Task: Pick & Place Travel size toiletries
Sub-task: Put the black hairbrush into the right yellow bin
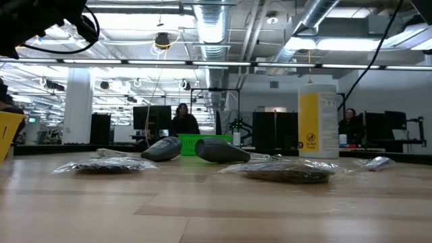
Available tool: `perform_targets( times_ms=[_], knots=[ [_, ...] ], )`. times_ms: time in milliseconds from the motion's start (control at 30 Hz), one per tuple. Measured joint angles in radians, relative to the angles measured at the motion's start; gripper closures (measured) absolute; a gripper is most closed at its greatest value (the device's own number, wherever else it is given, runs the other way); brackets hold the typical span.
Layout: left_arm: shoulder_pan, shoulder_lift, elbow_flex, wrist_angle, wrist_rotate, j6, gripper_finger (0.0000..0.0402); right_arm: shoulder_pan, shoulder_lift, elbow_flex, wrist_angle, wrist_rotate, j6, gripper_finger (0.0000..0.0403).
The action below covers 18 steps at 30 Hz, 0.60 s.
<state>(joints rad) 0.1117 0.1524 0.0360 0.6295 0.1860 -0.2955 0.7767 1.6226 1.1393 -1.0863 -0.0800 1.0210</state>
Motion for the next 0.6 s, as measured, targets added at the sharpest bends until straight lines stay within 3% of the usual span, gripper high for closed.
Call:
perform_targets(
  times_ms=[267, 600],
  knots=[
    [0.000, 0.000, 0.000, 0.000, -0.001, 0.000, 0.0401, 0.010, -0.008, 0.000, 0.002, 0.021, -0.003, 0.0390],
    [0.000, 0.000, 0.000, 0.000, 0.000, 0.001, 0.0401, 0.009, -0.028, 0.000, 0.003, 0.028, -0.012, 0.0278]
  ],
)
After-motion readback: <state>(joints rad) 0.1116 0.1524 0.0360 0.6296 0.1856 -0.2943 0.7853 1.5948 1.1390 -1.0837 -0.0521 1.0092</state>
